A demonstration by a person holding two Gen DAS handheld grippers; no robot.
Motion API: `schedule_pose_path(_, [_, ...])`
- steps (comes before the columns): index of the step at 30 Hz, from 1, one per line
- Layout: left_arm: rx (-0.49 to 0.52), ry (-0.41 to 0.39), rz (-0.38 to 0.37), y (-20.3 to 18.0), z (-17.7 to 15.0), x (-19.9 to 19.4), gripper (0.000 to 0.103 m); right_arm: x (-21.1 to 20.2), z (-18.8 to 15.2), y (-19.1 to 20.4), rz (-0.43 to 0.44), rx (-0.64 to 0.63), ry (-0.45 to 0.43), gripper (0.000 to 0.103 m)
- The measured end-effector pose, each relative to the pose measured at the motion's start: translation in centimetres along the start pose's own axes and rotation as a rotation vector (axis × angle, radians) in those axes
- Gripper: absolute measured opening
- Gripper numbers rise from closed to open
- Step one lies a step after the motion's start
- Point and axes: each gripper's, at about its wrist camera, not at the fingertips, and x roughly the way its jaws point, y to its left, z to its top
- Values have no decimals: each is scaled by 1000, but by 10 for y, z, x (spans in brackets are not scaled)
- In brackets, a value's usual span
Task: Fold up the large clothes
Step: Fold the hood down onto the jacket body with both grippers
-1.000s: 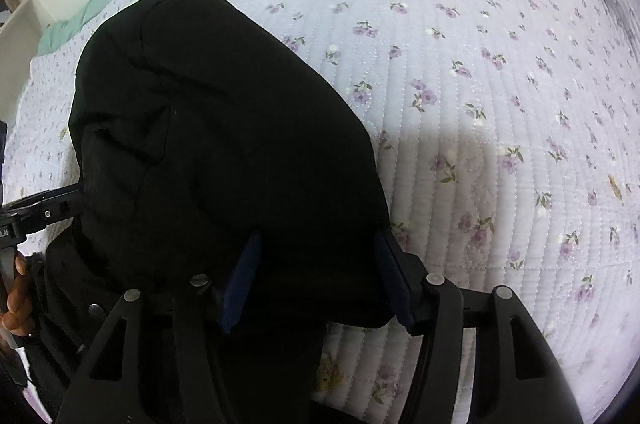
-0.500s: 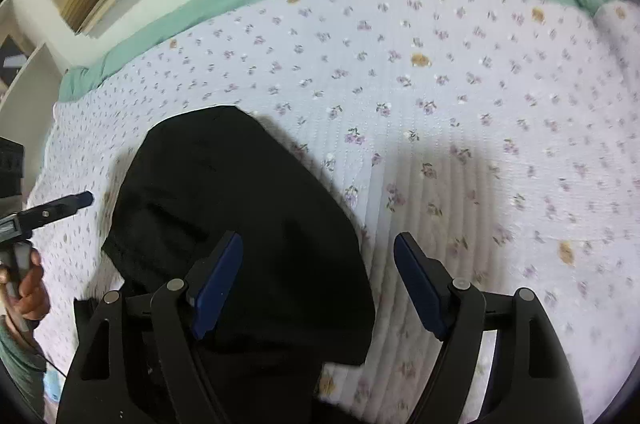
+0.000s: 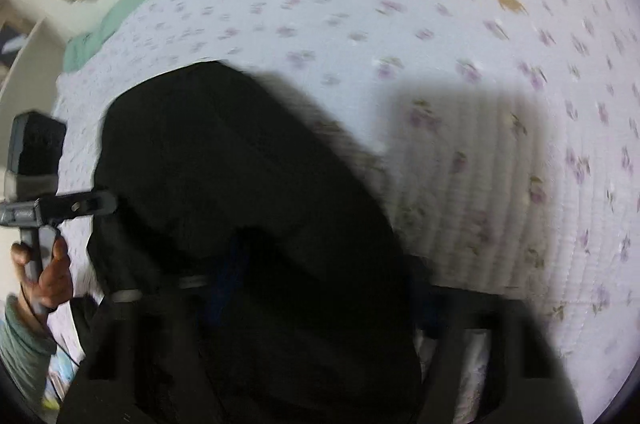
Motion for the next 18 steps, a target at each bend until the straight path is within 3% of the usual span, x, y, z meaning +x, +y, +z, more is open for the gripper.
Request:
schedule_pose_path(1, [27,-25,8,-6,-4,-7,32,-7,-4,7,-15,-37,-17,23])
schedule_pose_path(4, [66,-77,-42,-20,-18,-34,23,-32,-19,27,-65,-110,-80,17])
schedule_pose_path(7, [168,-110,-91,-54,-47,-71,21,-71,-43,47,-93,-164,-166,17])
schedule_pose_path(11, [295,-124,-45,-96,-95,-101,21,-116,-86,71,-134,-196,-239,17])
schedule_pose_path(15, [347,-120,-8,-113,-148,-124,21,-156,-139,97,-171,-204,-307,16])
schedule_pose_path(18, [337,-96,-29,-113,-193,-139,21,-181,-183,113,-174,-196,-335,16])
